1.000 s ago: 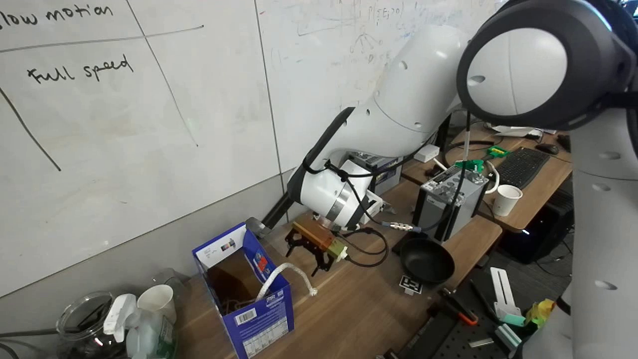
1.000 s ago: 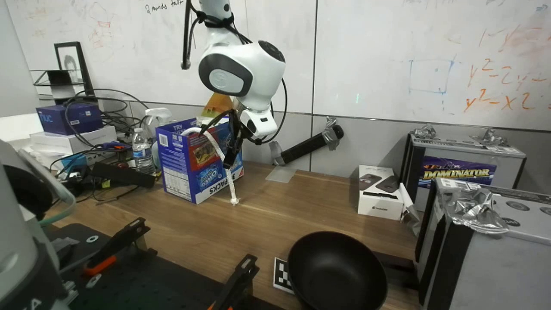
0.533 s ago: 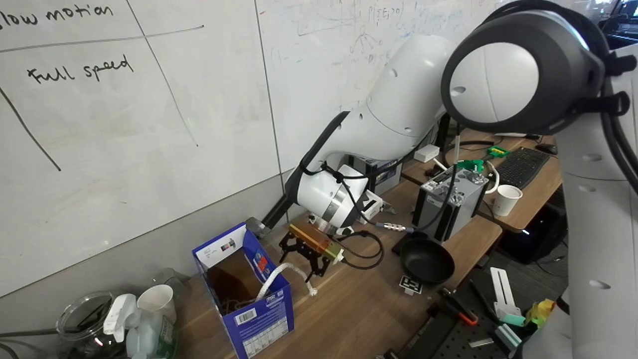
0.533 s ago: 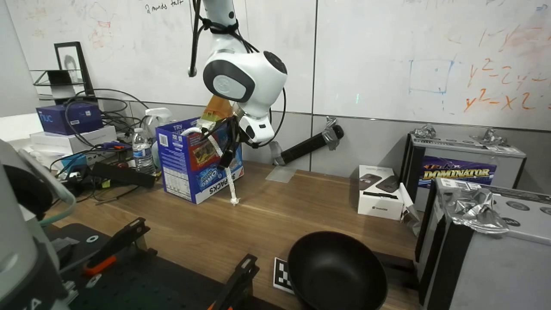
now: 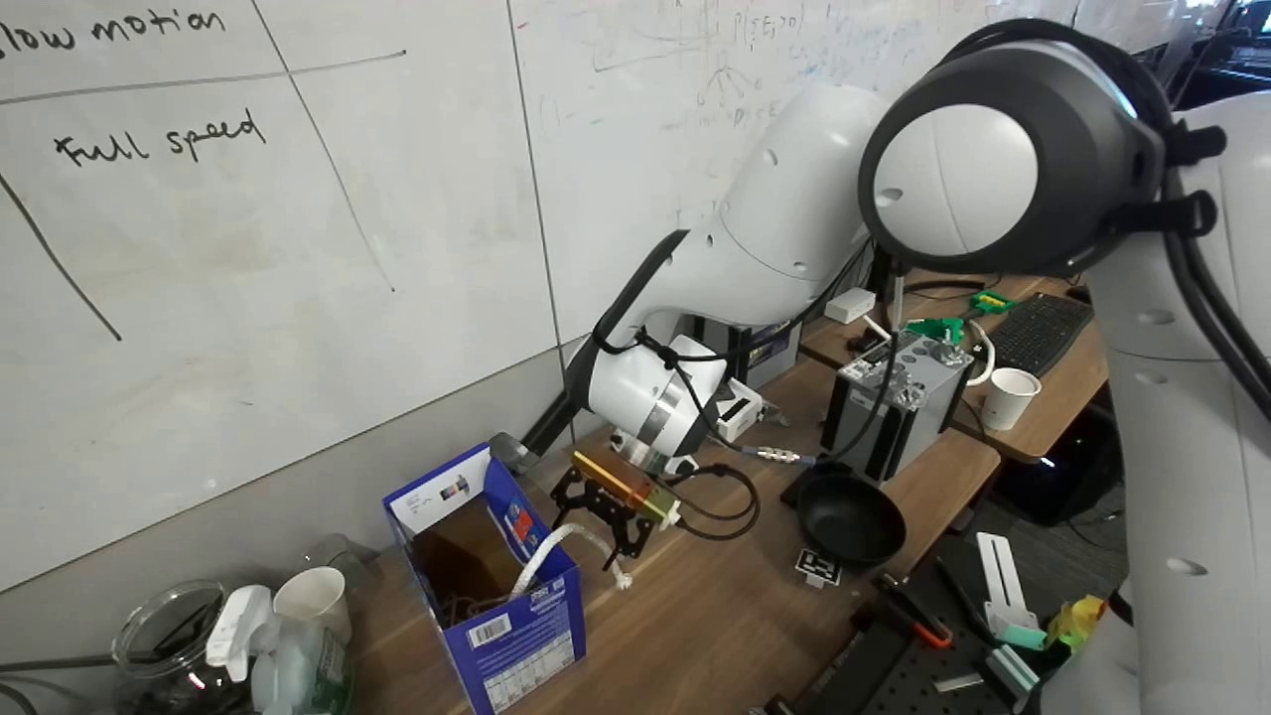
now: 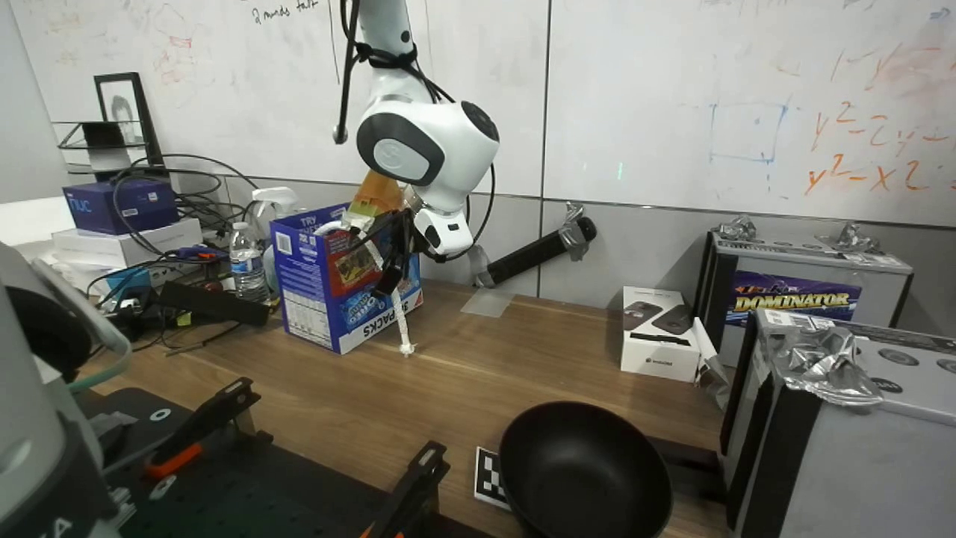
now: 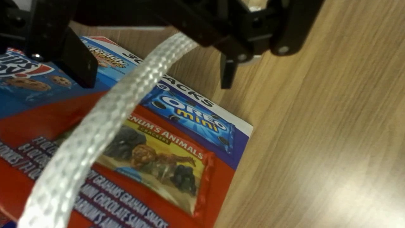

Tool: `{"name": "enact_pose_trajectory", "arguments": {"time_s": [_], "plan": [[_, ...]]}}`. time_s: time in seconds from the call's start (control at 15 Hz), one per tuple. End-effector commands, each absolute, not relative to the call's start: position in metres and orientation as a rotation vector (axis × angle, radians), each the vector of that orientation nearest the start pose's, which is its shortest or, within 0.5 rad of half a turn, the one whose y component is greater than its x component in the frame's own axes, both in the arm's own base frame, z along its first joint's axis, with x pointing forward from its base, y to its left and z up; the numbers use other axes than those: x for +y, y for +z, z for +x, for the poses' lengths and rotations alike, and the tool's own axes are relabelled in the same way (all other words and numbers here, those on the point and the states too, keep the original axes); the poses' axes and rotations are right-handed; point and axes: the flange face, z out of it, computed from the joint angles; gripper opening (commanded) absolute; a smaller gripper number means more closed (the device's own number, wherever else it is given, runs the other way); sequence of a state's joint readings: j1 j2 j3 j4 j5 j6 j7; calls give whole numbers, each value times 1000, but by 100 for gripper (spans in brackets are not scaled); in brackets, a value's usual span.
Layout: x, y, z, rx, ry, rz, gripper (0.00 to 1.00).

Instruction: Put the ropes into the box.

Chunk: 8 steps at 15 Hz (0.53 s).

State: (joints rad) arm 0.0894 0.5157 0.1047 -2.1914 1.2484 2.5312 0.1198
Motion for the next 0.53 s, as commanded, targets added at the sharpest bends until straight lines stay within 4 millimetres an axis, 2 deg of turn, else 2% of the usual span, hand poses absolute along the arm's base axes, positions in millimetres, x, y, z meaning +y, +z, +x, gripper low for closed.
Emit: {"name": "enact_pose_trajectory", "arguments": {"time_s": [0.0, 0.07, 0.47], "plan": [[96, 131, 525, 1247, 342, -2150, 75], [96, 130, 525, 1244, 342, -2154, 74], [96, 131, 524, 1238, 335, -2172, 27]]}}
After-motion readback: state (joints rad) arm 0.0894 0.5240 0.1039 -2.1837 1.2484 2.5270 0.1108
